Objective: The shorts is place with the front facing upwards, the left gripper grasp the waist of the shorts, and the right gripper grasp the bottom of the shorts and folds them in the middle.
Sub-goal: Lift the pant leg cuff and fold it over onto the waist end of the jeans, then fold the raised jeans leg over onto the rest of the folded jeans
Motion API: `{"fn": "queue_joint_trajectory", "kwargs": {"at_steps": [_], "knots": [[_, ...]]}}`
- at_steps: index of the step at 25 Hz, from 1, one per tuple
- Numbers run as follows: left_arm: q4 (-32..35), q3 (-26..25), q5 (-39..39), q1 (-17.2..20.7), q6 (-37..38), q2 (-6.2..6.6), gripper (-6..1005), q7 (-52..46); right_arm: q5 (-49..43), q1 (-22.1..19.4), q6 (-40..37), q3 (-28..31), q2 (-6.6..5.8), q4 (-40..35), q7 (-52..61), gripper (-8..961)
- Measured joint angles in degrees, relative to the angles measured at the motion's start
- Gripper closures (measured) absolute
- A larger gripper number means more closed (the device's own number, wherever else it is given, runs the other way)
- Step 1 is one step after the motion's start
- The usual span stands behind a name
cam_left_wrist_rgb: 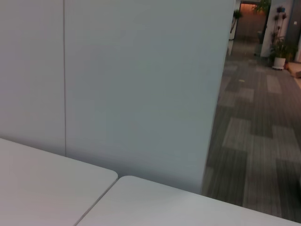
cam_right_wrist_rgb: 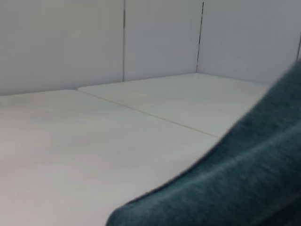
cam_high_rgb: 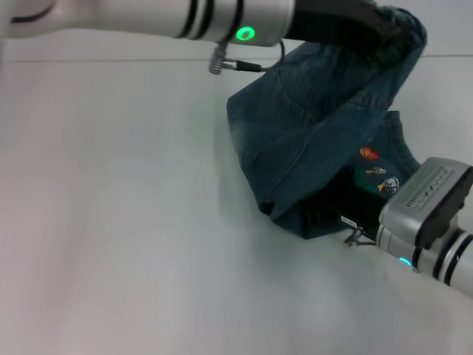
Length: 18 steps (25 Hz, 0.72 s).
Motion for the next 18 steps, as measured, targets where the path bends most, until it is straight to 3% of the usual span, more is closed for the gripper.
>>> {"fn": "queue_joint_trajectory", "kwargs": {"at_steps": [6,15,18], "knots": [[-2.0,4.4,-0.8,-1.0,-4.4,-0.04,954,0.3,-0.1,-4.0,-3.5,0.3,-0.65,-1.0,0.6,954],[-3.8,6.5,-1.0,-1.7,-6.7,-0.05,945,1.6,-0.1,-22.1,-21.3,-0.4,-1.38,-14.2,6.1,954],[-5.3,9.6,-2.1,-2.7,-9.4,-0.14,934,1.6,0.1,-25.5,-23.9,0.1,-1.46,-16.7,8.6,955]]}}
